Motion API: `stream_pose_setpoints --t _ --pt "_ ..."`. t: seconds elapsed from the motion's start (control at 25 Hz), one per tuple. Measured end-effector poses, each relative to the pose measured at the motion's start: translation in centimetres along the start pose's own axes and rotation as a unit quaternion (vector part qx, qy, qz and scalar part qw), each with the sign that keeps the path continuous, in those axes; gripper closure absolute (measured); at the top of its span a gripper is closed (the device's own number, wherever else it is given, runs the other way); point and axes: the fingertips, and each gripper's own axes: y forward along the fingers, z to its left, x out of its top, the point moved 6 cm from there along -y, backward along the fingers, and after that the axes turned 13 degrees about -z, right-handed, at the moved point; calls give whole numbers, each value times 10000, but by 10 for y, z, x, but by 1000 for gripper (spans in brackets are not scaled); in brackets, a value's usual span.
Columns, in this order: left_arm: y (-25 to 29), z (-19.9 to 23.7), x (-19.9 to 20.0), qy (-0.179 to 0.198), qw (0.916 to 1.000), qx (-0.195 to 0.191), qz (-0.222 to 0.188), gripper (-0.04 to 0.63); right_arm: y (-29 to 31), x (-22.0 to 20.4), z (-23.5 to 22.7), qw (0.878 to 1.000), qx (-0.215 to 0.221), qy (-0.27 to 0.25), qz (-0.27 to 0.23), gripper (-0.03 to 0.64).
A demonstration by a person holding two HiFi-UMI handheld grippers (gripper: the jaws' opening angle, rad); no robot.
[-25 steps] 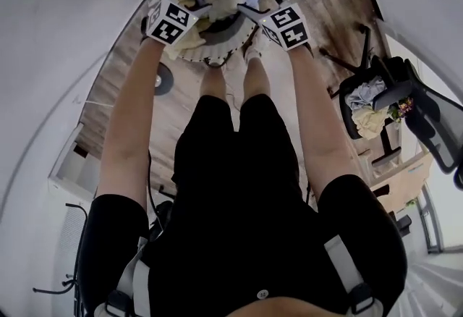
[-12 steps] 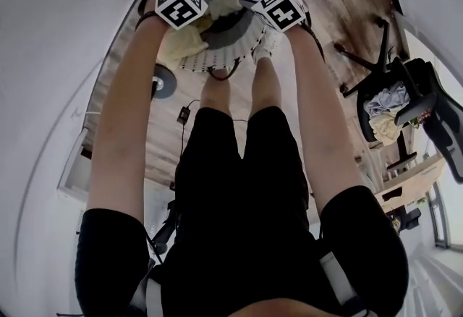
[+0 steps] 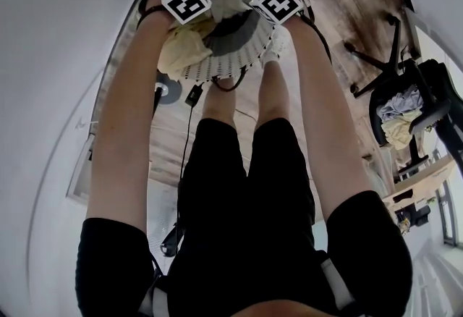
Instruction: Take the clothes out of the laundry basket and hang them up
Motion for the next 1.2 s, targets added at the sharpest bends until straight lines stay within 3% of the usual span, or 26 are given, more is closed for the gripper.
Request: stream_pose_setpoints --t 0.36,0.48,0.64,0.8,0.88,1.0,1.2 --pt "21 11 -6 218 9994 -31 269 355 17 -11 -13 9993 -177 30 330 378" --pt "23 12 -8 460 9984 153 304 462 17 -13 -17 9990 -308 51 328 444" --pt "18 10 -6 518 9978 237 334 484 9 -16 -6 9984 -313 42 466 509" --pt "2 7 -1 588 9970 396 299 510 -7 -7 0 9981 -607 11 140 535" --pt "-12 7 5 476 9971 572 151 544 -20 -1 3 9970 -769 94 -42 579" --pt "-38 4 17 48 9960 863 -226 552 -41 14 11 9946 -946 21 -433 588" --pt "-90 -16 35 -619 9838 1380 -960 554 -89 37 29 9840 -1406 4 -1098 589"
